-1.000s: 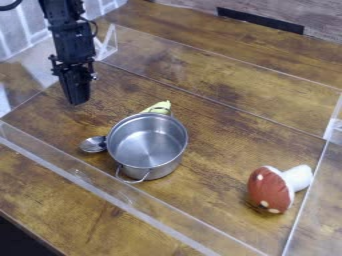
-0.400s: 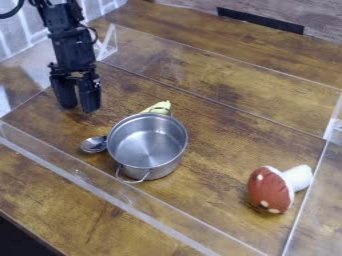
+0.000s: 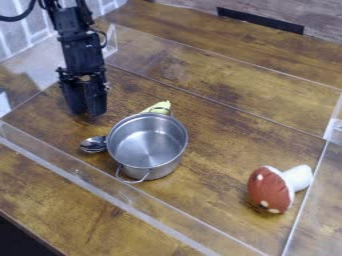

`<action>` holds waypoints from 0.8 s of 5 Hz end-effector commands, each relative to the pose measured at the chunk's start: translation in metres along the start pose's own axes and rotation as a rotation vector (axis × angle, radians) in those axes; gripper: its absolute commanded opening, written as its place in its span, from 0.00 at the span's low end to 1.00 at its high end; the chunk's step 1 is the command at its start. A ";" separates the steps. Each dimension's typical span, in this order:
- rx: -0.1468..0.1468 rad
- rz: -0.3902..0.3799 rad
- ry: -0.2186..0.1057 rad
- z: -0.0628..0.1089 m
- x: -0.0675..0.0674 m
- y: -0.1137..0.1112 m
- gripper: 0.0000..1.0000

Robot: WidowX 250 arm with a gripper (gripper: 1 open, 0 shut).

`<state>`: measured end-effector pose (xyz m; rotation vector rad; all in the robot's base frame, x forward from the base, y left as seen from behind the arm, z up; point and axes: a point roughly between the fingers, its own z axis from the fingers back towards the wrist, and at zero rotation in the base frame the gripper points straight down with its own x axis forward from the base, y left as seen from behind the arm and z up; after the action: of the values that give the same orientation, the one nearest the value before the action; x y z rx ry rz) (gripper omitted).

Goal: Move the green spoon to the right

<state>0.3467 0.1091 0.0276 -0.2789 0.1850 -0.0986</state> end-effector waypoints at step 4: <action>0.052 0.039 -0.085 0.048 -0.001 -0.025 0.00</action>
<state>0.3471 0.1008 0.0502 -0.2616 0.1821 -0.0306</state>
